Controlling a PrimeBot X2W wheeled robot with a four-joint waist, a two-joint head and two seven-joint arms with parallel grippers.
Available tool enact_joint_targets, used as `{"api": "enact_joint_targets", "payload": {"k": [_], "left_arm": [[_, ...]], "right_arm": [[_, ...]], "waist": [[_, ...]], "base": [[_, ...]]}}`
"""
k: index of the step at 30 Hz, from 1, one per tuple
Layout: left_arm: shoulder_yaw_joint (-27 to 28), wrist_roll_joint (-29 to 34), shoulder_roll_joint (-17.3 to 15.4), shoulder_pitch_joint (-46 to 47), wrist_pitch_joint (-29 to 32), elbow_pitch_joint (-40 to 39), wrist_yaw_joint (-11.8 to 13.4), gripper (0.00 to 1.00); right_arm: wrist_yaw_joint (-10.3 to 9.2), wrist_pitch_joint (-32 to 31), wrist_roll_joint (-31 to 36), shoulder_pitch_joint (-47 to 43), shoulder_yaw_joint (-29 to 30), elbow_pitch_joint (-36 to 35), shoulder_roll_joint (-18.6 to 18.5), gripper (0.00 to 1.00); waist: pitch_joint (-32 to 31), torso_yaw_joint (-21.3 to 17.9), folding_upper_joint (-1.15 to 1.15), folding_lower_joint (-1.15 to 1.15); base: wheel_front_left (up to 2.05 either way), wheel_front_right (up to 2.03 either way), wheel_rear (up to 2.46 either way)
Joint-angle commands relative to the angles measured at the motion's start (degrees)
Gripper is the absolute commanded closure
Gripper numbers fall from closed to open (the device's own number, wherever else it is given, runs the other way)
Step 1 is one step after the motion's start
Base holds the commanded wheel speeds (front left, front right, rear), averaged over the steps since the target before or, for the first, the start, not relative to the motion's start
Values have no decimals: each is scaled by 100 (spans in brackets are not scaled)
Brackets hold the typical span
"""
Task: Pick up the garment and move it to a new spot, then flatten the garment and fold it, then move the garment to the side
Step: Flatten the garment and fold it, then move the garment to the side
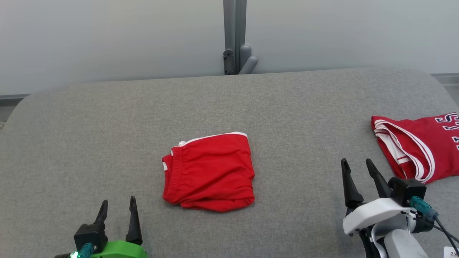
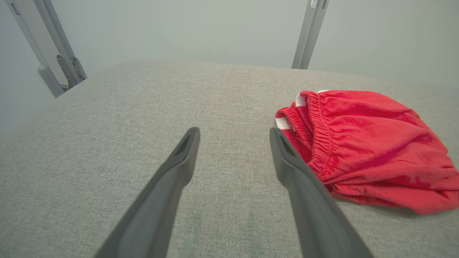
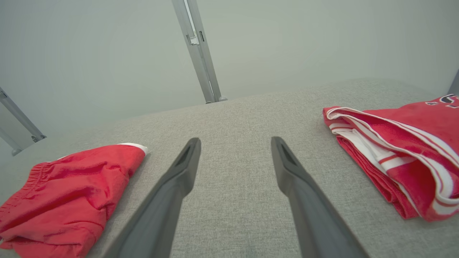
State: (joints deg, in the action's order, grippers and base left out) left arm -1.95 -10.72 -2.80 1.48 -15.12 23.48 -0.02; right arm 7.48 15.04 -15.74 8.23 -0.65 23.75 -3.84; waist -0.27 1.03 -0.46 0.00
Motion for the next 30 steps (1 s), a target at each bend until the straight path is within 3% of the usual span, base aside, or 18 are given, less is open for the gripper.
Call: {"api": "enact_joint_targets", "payload": {"k": [1, 10, 22, 30], "left_arm": [[51, 35, -22, -130, 1, -45, -6, 0], [189, 143, -22, -316, 1, -199, -22, 0], [78, 138, -22, -268, 2, -227, -49, 0], [-286, 79, -22, -65, 2, -156, -94, 0]], "right_arm": [[0, 17, 109, -133, 2, -78, 29, 0], [0, 17, 402, -353, -13, -371, 74, 0], [0, 17, 269, -439, -76, -385, 87, 0], [0, 18, -475, -93, -992, 88, 75, 0]], "waist": [[-135, -130, 46, 0], [-249, -224, 46, 0], [-114, -88, 46, 0], [249, 376, 46, 0]], "base": [[0, 0, 0], [0, 0, 0], [0, 0, 0], [0, 0, 0]]}}
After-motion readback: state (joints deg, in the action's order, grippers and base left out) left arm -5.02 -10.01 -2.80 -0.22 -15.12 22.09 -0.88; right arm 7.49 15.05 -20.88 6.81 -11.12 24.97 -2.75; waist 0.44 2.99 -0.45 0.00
